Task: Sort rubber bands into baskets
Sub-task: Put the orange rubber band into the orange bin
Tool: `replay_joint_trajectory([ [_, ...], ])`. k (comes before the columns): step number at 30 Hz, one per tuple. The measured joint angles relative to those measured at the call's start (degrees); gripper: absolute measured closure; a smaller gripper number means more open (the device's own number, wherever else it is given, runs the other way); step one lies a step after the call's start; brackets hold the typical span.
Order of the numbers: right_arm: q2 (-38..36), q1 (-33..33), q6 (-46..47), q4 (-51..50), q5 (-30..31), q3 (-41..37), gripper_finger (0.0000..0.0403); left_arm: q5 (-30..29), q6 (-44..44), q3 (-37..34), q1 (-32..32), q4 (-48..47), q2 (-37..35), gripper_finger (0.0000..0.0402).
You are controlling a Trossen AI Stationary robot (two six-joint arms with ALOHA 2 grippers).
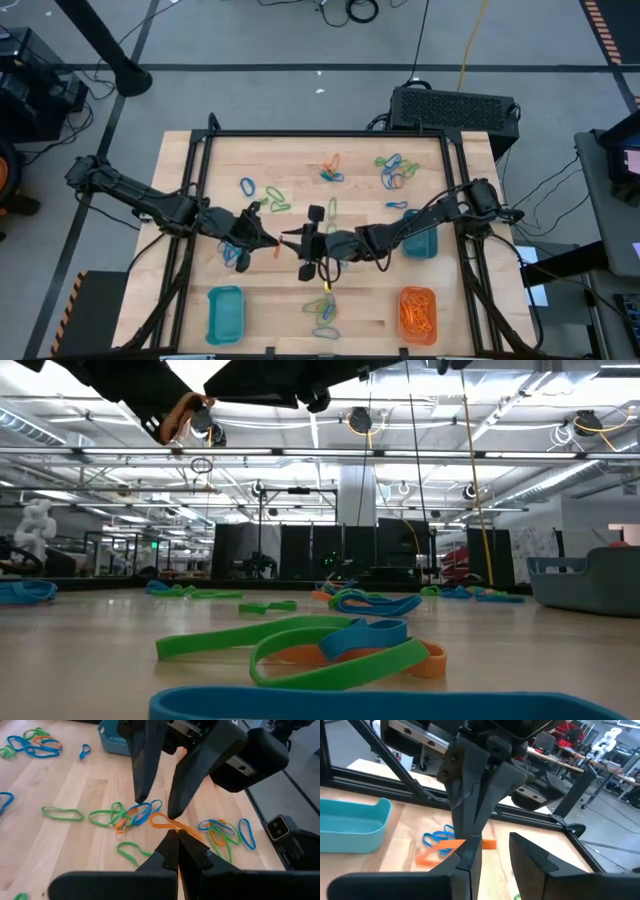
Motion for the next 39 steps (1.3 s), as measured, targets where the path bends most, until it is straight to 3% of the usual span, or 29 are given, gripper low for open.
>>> replay_joint_trajectory([
  [8,0.0,-0.8,3.0,-0.6,-10.0,0.0,0.0313,0.0,0.5,0.0,0.9,-0.8,0.0,0.0401],
  [31,0.0,-1.4,3.2,-1.7,-7.1,0.0,0.0315,0.0,0.5,0.0,0.9,-1.0,0.0,0.0401],
  [35,0.0,-1.5,2.9,-1.8,-7.1,0.0,0.0339,0.0,0.5,0.0,0.9,-0.9,0.0,0.04],
  [39,0.0,-1.5,2.1,-1.9,-7.4,0.0,0.0389,0.0,1.4,0.0,0.9,-0.5,0.0,0.0378],
])
